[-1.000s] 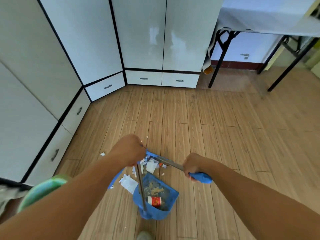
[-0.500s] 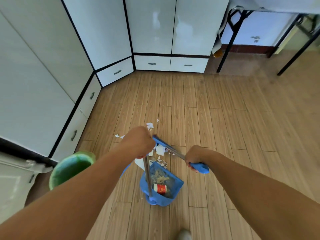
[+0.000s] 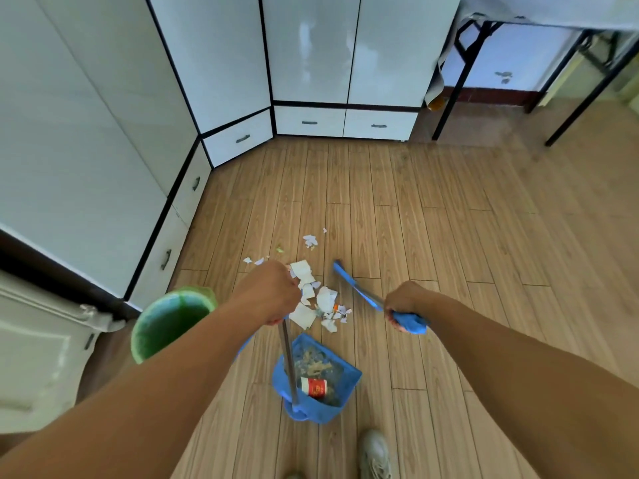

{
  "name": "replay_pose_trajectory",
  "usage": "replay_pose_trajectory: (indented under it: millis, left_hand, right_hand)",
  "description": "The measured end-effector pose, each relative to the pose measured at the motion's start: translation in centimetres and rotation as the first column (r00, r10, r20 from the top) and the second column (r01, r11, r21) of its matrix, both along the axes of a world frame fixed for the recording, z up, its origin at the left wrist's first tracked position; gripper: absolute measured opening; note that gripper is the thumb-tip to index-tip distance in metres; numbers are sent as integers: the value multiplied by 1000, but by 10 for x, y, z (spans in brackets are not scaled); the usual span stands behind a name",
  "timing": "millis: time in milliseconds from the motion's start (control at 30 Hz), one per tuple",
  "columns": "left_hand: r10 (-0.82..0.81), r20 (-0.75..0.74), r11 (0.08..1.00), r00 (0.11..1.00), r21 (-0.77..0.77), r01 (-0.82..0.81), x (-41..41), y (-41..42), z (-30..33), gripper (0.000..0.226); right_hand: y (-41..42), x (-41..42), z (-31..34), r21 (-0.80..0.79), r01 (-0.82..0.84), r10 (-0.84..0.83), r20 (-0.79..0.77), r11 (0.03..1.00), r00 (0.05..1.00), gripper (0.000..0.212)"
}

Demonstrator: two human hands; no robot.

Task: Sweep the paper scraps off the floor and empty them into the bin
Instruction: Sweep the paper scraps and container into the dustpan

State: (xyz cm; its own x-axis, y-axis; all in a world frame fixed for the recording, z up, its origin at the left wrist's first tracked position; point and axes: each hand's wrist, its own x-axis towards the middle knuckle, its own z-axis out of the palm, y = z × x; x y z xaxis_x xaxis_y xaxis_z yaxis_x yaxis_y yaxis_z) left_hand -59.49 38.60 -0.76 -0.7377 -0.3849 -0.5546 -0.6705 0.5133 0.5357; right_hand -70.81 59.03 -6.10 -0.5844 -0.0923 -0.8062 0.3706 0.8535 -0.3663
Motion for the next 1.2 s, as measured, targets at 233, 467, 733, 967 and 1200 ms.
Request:
replay_pose_trajectory:
  millis: [233,467,733,967,1200]
  left_hand:
    - [23,23,999,999,-34,-22,24,-21,-11,27]
    - [80,-39,994,996,-66,-82,34,-39,-12,23]
    - [81,-25,993,996,-85,-82,41,-44,-20,13]
    - [91,-15,992,996,-92,-92,45,-58,-13,16]
    - [105,-1,985,994,-135,-104,33,-61,-17,20]
  right_hand:
    - [-35,36,-5,-141,160,-143,120,977,982,22]
    - [-55,18,8,-188,368,-302,302,911,904,17]
    - [-88,34,2,-254,477,-378,353,841,856,18]
    - [-90,11,20,-253,386,-311,290,887,905,16]
    - [-113,-39,-2,-224,243,-234,70,944,970,17]
